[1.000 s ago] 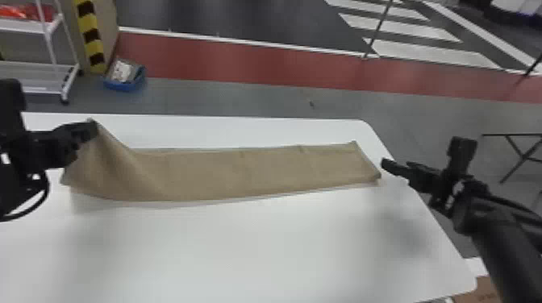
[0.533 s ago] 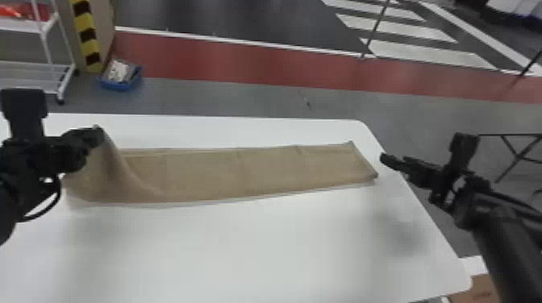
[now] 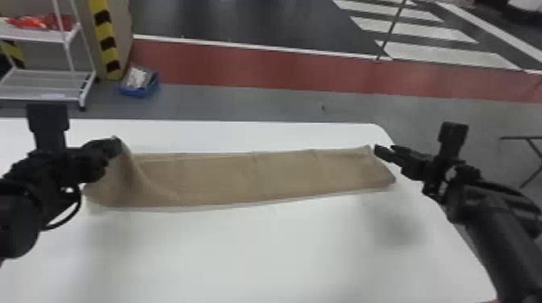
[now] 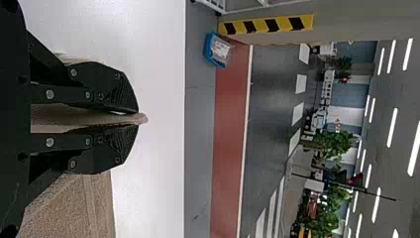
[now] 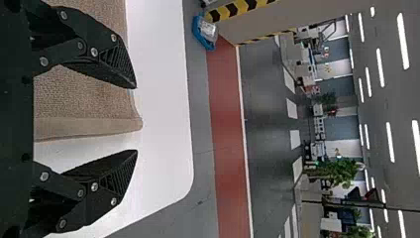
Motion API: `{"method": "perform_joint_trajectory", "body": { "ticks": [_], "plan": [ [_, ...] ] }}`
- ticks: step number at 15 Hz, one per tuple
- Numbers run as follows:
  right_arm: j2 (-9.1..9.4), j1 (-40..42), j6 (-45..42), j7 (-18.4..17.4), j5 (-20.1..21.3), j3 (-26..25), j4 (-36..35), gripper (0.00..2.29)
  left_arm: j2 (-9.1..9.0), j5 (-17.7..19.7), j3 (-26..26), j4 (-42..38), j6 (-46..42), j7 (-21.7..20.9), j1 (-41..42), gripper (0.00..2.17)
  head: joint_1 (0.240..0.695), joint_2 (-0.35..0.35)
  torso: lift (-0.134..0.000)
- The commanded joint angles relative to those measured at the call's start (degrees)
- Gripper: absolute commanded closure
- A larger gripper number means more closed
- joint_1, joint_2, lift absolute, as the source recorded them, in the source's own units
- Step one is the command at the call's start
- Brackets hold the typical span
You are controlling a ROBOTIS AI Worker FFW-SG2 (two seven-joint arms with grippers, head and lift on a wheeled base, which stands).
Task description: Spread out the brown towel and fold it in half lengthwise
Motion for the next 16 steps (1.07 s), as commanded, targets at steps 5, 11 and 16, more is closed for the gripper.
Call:
{"method": "perform_joint_trajectory", "body": {
  "ticks": [5,11,16],
  "plan": [
    [0.77,-0.1,-0.2,-0.9,2.4,2.9,1.7,0.5,0.16,0.0,0.0,0.2,-0.1,-0.6,0.1,0.97,0.695,-0.215,-0.128],
    [0.86,-1.2,2.4,-1.9,4.1,3.4,2.3,0.62,0.16,0.4,0.5,0.0,0.1,-0.7,0.5,0.97,0.695,-0.206,-0.128],
    [0.68,-1.1,2.9,-2.1,4.4,3.2,2.3,0.79,0.16,0.4,0.5,0.0,0.1,-0.7,0.5,0.97,0.695,-0.21,-0.128]
  ]
}}
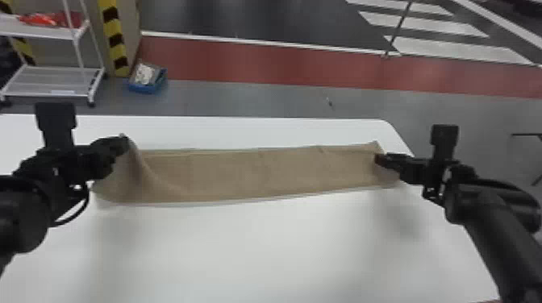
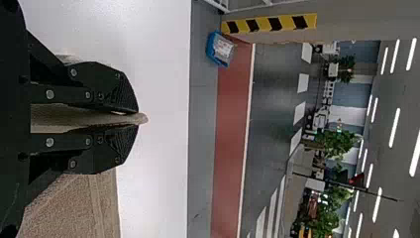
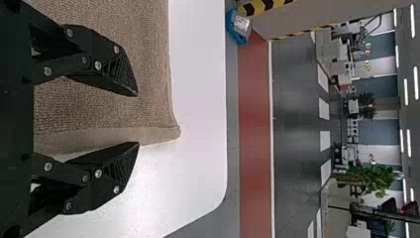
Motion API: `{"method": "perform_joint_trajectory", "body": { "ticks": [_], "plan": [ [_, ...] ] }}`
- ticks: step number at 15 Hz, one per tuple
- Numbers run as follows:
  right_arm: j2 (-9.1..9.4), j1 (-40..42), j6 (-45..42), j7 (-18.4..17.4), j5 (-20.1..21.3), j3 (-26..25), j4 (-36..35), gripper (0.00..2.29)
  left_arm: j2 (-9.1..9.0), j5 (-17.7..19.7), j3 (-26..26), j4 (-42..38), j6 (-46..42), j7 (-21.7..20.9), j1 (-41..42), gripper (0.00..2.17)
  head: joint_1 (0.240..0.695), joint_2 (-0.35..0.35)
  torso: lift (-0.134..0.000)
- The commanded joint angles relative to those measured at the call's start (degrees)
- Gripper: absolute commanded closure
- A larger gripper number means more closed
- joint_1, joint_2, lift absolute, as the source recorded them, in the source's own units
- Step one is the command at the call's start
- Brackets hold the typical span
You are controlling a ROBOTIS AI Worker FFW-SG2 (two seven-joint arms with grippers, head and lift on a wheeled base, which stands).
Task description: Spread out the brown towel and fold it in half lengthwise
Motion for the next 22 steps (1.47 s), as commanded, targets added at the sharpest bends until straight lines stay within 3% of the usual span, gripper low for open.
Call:
{"method": "perform_joint_trajectory", "body": {
  "ticks": [1,3,5,6,16,22],
  "plan": [
    [-0.08,-0.2,1.2,0.1,0.3,0.1,0.0,0.83,0.0,-0.1,0.0,0.1,0.0,0.0,0.0,0.97,0.695,-0.21,-0.128],
    [-0.08,-0.2,1.6,0.3,0.7,0.1,0.0,1.05,0.0,-0.1,0.0,0.0,0.0,0.0,0.0,0.97,0.695,-0.212,-0.128],
    [-0.17,-0.2,1.8,0.5,0.7,0.1,0.0,1.07,0.0,-0.1,0.0,-0.1,0.0,0.0,0.3,0.97,0.695,-0.212,-0.128],
    [-0.17,-0.2,1.8,0.7,0.5,-0.2,0.0,1.2,0.0,-0.1,0.1,-0.1,0.0,0.0,0.3,0.97,0.695,-0.212,-0.128],
    [-0.34,3.5,-0.9,0.0,-1.4,-8.0,-2.5,1.21,0.09,-0.5,0.3,0.0,0.0,0.8,-0.3,0.97,0.695,-0.231,-0.128],
    [-0.43,3.8,-3.9,-0.4,-1.8,-8.0,-2.7,1.21,0.09,-1.4,0.2,0.3,0.0,0.7,-0.9,0.97,0.695,-0.242,-0.128]
  ]
}}
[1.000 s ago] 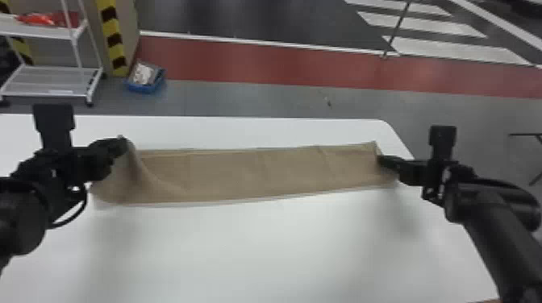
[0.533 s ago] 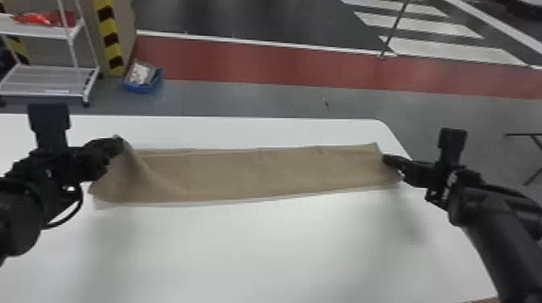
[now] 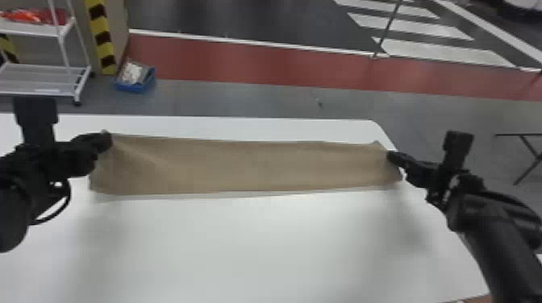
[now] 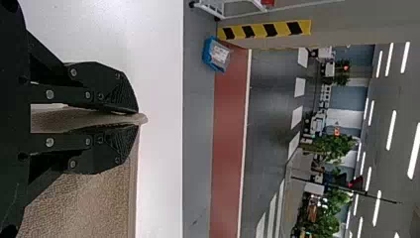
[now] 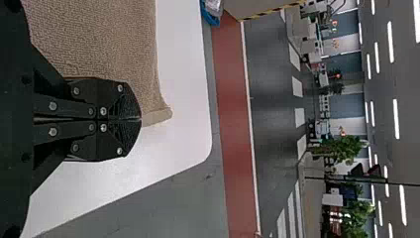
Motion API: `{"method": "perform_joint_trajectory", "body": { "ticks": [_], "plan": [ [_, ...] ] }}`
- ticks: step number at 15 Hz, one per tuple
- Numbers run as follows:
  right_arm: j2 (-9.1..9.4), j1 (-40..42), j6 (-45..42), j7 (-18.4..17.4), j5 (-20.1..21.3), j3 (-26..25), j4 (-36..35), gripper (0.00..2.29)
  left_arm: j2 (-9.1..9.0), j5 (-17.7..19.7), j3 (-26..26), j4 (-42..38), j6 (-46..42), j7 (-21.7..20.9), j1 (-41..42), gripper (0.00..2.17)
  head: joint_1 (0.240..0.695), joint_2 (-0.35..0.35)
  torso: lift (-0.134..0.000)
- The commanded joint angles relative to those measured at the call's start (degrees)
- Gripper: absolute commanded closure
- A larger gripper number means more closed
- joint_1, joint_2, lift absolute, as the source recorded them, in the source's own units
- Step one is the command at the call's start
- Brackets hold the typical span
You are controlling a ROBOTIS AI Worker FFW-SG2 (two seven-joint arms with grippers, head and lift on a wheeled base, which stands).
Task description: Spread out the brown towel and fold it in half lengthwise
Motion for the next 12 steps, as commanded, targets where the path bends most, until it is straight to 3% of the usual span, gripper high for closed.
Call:
{"method": "perform_joint_trajectory", "body": {
  "ticks": [1,4,5,6,7,9,10,11,12],
  "plan": [
    [0.08,0.0,-0.3,-0.2,-0.1,0.0,-0.2,1.21,0.0,-0.3,-0.1,0.2,0.0,-0.2,-0.3,0.97,0.695,-0.242,-0.128],
    [0.08,0.1,-0.3,-0.6,0.1,0.6,-0.2,1.21,-0.27,-1.4,-0.4,1.7,0.0,-0.3,-1.1,0.97,0.695,-0.243,-0.128],
    [0.08,0.3,-0.3,-0.6,0.1,0.7,-0.2,1.2,-0.27,-1.6,-0.9,1.7,0.0,-0.5,-1.0,0.74,0.695,-0.241,-0.128],
    [0.08,0.4,-0.3,-0.6,0.1,0.6,-0.2,1.11,-0.18,-2.2,-1.3,1.7,0.0,-0.7,-1.0,0.29,0.695,-0.241,-0.128],
    [0.08,0.6,-0.3,-0.9,0.0,0.5,-0.3,0.85,-0.18,-2.7,-1.5,1.6,0.0,-0.7,-1.0,0.0,0.695,-0.242,-0.128],
    [0.08,1.2,0.4,-0.9,-0.1,0.2,-1.8,0.82,-0.18,-2.8,-1.4,1.2,-0.2,-0.7,-0.7,0.01,0.695,-0.245,-0.128],
    [0.17,1.4,0.4,-1.0,-0.2,0.0,-2.0,0.45,-0.09,-2.8,-1.3,0.9,-0.2,-0.7,-0.3,0.03,0.695,-0.246,-0.128],
    [0.26,1.9,0.4,-1.0,-0.4,-0.1,-2.8,0.25,-0.09,-2.8,-1.0,0.4,-0.2,-0.7,0.3,0.03,0.695,-0.247,-0.128],
    [0.26,2.8,0.2,-1.3,-1.3,-0.1,-4.1,0.2,0.0,-2.7,-0.5,-1.0,0.0,-0.7,1.0,0.04,0.695,-0.247,-0.128]
  ]
}}
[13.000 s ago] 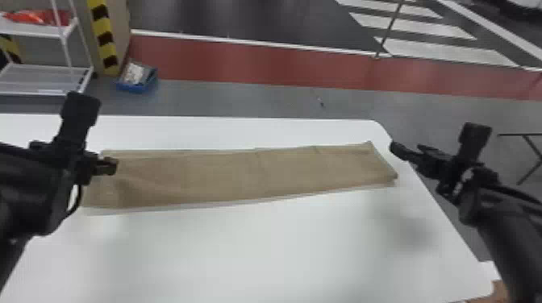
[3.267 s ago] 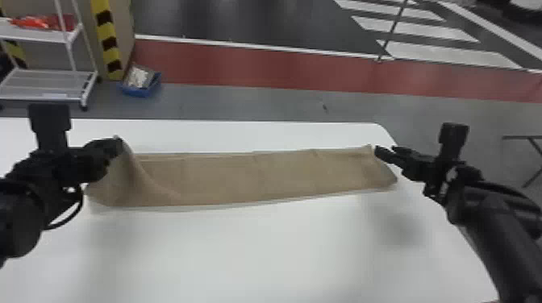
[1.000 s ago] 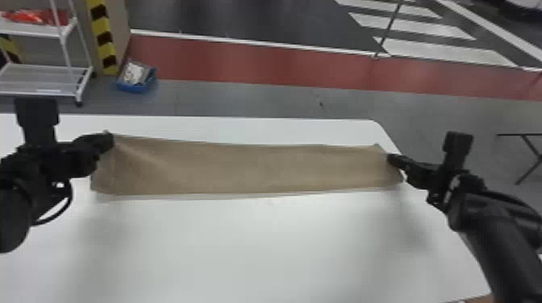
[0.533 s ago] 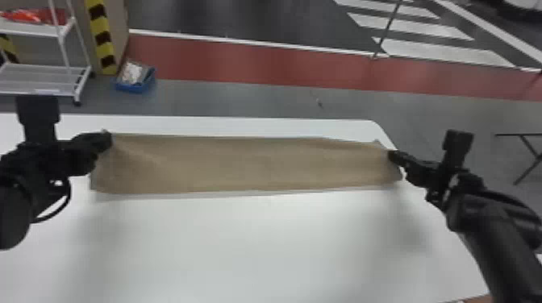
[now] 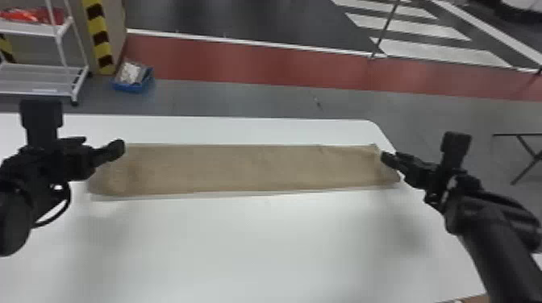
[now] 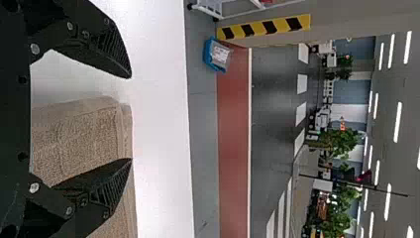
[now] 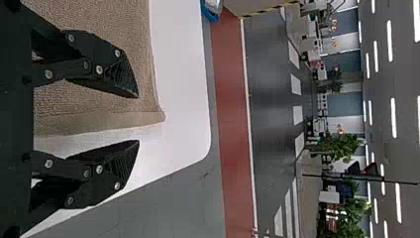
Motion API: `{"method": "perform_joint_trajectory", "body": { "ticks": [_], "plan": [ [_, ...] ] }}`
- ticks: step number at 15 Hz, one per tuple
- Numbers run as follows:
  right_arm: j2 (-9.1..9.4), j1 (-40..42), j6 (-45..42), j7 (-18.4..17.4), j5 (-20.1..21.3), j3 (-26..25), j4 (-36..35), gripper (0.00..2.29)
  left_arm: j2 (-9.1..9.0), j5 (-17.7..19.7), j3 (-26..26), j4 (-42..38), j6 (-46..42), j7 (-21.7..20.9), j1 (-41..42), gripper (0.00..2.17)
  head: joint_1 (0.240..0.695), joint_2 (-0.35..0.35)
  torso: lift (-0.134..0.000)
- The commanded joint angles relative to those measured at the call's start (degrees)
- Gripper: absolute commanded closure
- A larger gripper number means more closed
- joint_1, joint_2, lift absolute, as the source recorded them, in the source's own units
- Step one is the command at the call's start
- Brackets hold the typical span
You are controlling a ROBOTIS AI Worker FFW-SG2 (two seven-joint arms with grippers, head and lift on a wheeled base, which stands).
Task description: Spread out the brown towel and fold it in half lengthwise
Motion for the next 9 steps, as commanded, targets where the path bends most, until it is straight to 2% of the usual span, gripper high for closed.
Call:
{"method": "perform_joint_trajectory", "body": {
  "ticks": [1,3,7,9],
  "plan": [
    [-0.05,1.3,-0.3,-0.1,-1.3,-0.1,-2.0,0.17,0.15,0.3,0.9,-2.0,0.2,0.0,1.3,0.04,0.695,-0.247,-0.128],
    [-0.13,1.9,-0.1,1.6,-1.5,-1.9,-2.5,0.16,1.03,2.5,2.3,-3.4,1.4,-0.2,2.4,0.04,0.695,-0.245,-0.128],
    [-2.68,2.6,5.3,9.4,-3.2,-2.9,-5.8,0.14,2.18,6.0,4.3,-6.4,6.5,-0.9,3.3,0.04,0.695,-0.237,-0.128],
    [-3.91,2.7,9.4,12.5,-2.7,-2.9,-8.1,0.14,2.62,5.8,4.7,-6.5,10.7,-0.8,2.9,0.04,0.695,-0.235,-0.128]
  ]
}}
